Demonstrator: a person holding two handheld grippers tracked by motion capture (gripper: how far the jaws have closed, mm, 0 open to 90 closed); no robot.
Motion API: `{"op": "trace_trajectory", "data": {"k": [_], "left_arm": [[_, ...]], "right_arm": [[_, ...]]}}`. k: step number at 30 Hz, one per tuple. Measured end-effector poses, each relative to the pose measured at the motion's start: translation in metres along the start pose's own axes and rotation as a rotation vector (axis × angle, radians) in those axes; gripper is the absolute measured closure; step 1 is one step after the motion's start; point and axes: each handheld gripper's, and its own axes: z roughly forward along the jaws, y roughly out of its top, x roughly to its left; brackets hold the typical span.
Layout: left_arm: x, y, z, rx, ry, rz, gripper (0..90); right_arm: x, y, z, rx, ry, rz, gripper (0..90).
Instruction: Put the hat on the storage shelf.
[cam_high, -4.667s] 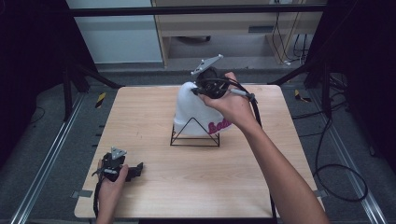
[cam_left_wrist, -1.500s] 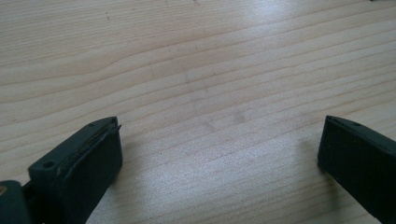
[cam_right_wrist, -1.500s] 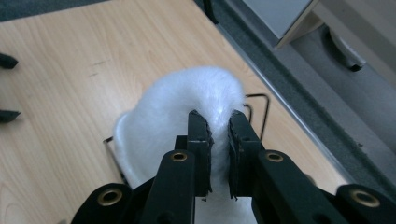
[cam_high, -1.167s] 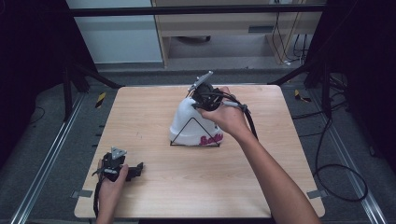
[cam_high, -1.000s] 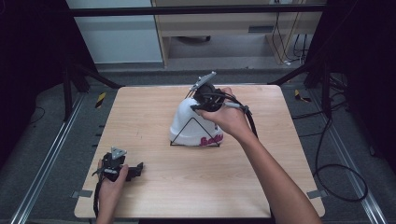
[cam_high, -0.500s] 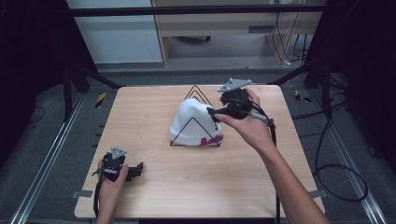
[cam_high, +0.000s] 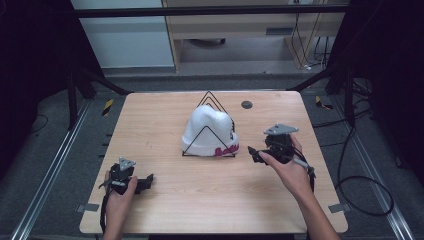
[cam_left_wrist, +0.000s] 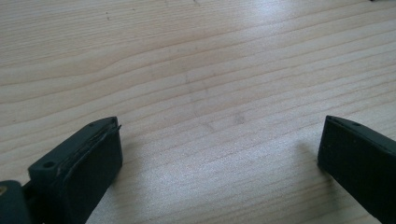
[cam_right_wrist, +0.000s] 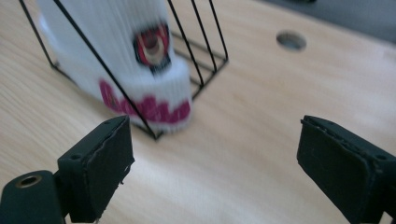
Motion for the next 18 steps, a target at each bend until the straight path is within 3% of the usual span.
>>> {"op": "trace_trajectory", "data": {"k": [6, 13, 14, 18], "left_arm": [[0.000, 0.000, 0.000, 0.000, 0.000, 0.000, 0.0], [0.000, 0.000, 0.000, 0.000, 0.000, 0.001, 0.0], [0.000, 0.000, 0.000, 0.000, 0.000, 0.001, 0.0], [0.000, 0.000, 0.000, 0.000, 0.000, 0.001, 0.0]], "right_arm": [[-0.005, -0.048, 0.015, 0.092, -0.025, 0.049, 11.1], [-0.006, -0.082, 0.034, 0.155, -0.058, 0.102, 11.9], [-0.006, -0.085, 0.036, 0.160, -0.062, 0.109, 9.7], [-0.005, -0.093, 0.036, 0.094, -0.084, 0.115, 9.2]]}}
